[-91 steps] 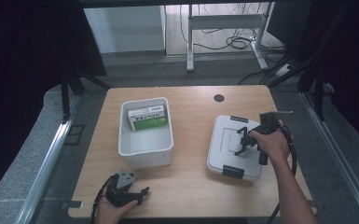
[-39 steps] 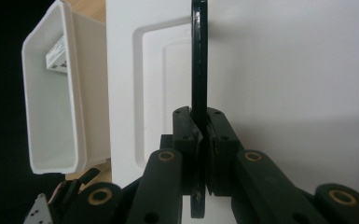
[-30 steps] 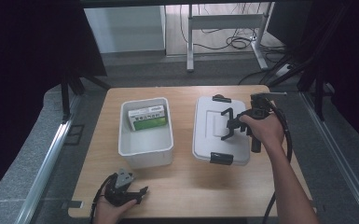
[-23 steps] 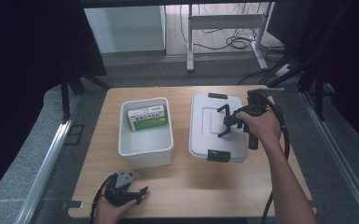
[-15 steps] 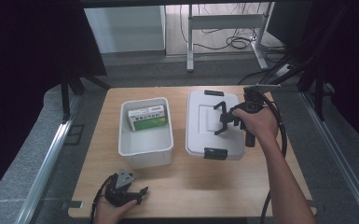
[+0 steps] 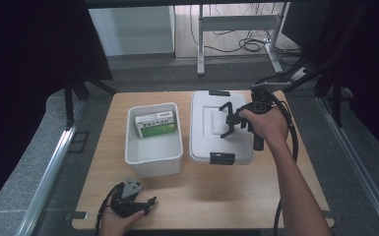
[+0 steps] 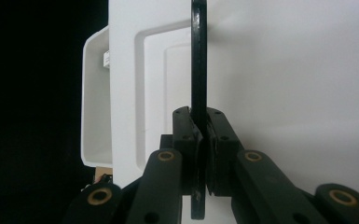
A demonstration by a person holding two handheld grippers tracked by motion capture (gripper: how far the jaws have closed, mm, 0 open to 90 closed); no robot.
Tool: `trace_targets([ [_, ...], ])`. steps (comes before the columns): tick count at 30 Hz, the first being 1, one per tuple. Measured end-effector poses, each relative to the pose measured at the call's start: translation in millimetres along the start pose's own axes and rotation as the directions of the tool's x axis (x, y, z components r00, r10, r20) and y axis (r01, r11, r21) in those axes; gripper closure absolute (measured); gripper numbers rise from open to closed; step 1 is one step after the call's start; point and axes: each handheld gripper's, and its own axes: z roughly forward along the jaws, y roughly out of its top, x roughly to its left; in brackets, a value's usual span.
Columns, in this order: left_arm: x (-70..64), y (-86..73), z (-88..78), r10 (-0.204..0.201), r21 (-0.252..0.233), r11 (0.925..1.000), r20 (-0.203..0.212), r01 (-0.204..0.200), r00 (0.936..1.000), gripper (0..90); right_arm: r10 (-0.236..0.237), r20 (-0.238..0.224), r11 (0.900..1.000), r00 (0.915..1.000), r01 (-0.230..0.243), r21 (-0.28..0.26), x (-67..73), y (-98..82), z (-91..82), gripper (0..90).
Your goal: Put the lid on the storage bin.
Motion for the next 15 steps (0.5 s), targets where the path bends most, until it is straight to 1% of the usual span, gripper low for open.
trace_targets([
  [3,0.1,0.2,0.2,-0.003,-0.001,1.0,-0.002,0.003,1.0,19.7,-0.006,-0.006,1.0,1.0,0.006,0.002,6.5,0.2,1.3,84.2],
  [8,0.2,0.6,0.0,-0.001,-0.002,1.0,-0.002,0.001,1.0,19.7,-0.024,-0.002,1.0,0.9997,0.024,0.008,16.1,1.1,3.5,84.1],
  [12,0.0,0.3,-0.4,-0.002,-0.003,1.0,-0.002,0.002,1.0,19.8,-0.04,0.002,0.999,0.9992,0.04,0.022,24.1,1.2,7.4,84.1],
  [15,-0.8,0.6,0.0,0.001,-0.004,1.0,0.0,-0.001,1.0,19.7,-0.043,0.004,0.999,0.9991,0.043,0.026,29.0,1.6,11.4,84.1],
])
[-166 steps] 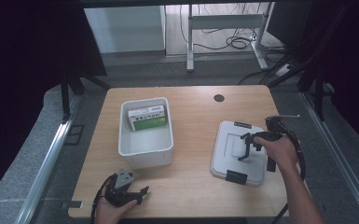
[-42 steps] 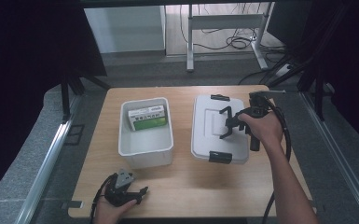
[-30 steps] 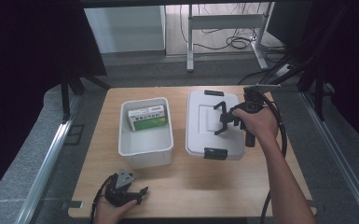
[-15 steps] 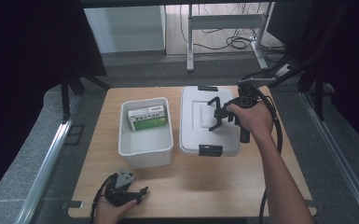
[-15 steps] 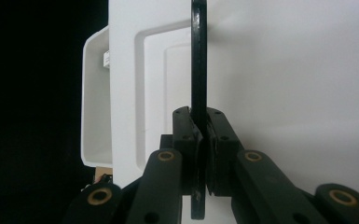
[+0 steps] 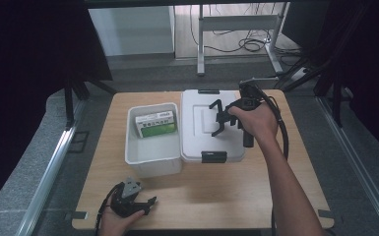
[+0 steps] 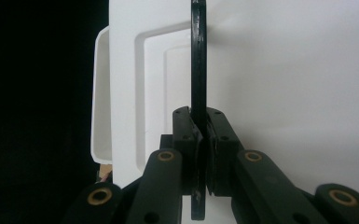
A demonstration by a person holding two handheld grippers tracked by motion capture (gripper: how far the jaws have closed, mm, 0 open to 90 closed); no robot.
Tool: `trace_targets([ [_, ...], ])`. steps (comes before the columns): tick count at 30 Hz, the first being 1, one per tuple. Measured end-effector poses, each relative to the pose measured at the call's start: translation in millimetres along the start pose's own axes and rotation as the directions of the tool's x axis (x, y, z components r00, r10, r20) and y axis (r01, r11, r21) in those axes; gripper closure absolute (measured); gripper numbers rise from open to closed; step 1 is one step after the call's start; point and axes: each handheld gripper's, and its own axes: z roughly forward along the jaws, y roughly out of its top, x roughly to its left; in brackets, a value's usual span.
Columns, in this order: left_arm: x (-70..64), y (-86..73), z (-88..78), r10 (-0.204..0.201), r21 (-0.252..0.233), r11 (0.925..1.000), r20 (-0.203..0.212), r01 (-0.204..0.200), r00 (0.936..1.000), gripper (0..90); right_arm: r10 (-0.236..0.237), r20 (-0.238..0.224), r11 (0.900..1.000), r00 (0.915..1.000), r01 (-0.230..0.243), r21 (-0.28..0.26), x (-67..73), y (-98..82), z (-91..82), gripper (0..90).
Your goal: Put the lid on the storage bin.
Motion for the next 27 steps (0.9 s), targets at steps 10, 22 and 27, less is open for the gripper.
trace_targets([
  [10,-3.6,0.9,1.7,0.012,0.004,0.9999,0.008,-0.012,0.9999,19.7,-0.021,-0.008,1.0,0.9997,0.022,0.02,18.4,1.8,14.7,84.1],
  [22,-5.0,1.6,1.7,0.017,0.004,0.9998,0.013,-0.017,0.9998,19.8,-0.028,-0.025,0.999,0.9993,0.028,0.035,35.3,4.0,27.4,84.1],
  [27,-4.5,1.6,1.5,0.015,0.002,0.9999,0.013,-0.015,0.9998,19.8,-0.03,-0.03,0.999,0.9991,0.032,0.04,41.0,4.5,32.0,84.1],
])
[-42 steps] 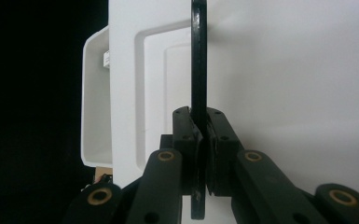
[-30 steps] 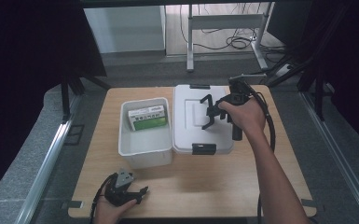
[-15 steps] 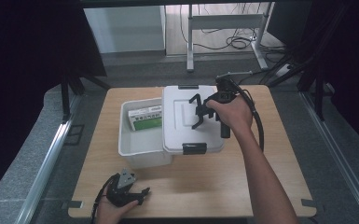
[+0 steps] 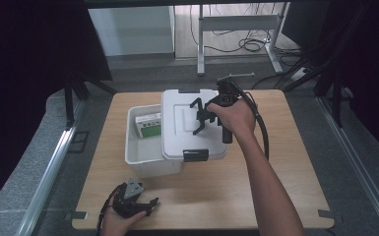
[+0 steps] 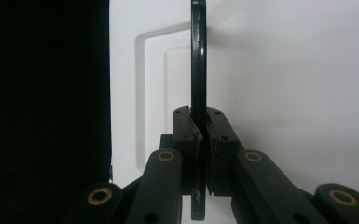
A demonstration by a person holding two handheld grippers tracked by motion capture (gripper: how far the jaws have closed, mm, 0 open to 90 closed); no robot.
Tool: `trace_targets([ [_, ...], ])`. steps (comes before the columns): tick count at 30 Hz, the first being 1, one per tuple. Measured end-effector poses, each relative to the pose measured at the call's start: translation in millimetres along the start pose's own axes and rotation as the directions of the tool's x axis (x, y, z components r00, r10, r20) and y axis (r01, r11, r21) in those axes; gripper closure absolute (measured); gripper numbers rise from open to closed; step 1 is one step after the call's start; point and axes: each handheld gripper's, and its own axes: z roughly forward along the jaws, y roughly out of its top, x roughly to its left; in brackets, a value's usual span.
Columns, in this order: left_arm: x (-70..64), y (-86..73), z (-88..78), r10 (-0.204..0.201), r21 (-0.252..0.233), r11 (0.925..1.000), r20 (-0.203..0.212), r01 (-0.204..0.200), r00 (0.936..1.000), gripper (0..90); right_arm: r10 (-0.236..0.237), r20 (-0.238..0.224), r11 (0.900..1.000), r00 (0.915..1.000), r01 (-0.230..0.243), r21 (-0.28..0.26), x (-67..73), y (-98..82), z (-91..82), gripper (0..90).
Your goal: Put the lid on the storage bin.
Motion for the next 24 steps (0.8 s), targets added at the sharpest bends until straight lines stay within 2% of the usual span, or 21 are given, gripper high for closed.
trace_targets([
  [13,0.4,0.1,-0.4,-0.002,-0.001,1.0,0.003,0.002,1.0,19.7,0.001,-0.016,1.0,0.9999,-0.001,0.007,11.1,0.7,9.7,84.1],
  [24,1.0,0.4,-0.6,-0.006,-0.002,1.0,0.011,0.006,0.9999,19.7,0.003,-0.028,1.0,0.9996,-0.002,0.025,21.4,3.3,26.2,84.1],
])
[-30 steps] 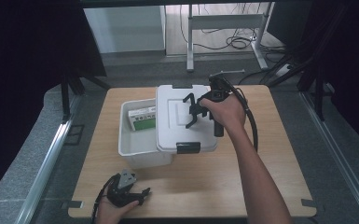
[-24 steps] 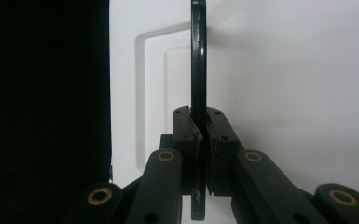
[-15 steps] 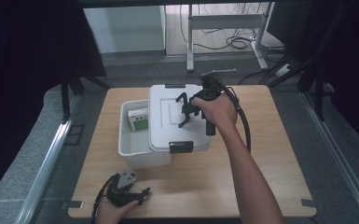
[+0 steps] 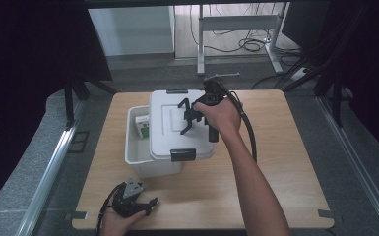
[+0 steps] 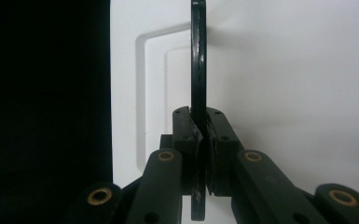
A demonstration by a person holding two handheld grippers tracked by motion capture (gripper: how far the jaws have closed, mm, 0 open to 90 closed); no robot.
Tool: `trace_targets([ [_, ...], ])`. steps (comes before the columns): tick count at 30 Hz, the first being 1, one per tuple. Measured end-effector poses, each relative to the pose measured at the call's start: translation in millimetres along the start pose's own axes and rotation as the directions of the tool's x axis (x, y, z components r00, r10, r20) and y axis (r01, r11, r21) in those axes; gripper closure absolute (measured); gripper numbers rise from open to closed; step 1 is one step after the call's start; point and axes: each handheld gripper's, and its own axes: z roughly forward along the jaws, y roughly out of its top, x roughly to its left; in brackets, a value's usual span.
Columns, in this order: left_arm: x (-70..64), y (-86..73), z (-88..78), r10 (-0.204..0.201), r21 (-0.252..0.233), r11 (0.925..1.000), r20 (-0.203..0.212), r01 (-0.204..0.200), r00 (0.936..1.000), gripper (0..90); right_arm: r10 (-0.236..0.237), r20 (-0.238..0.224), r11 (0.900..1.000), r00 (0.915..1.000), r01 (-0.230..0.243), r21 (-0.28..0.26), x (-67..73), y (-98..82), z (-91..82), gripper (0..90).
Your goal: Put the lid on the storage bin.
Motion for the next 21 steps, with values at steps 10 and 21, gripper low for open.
trace_targets([
  [10,0.2,0.4,0.5,0.003,0.0,1.0,0.001,-0.003,1.0,19.7,0.003,-0.008,1.0,1.0,-0.003,0.016,6.2,2.6,13.7,84.1],
  [21,0.9,0.6,0.1,-0.002,-0.004,1.0,0.002,0.002,1.0,19.7,0.0,-0.006,1.0,1.0,0.0,0.03,16.7,5.8,26.2,84.1],
])
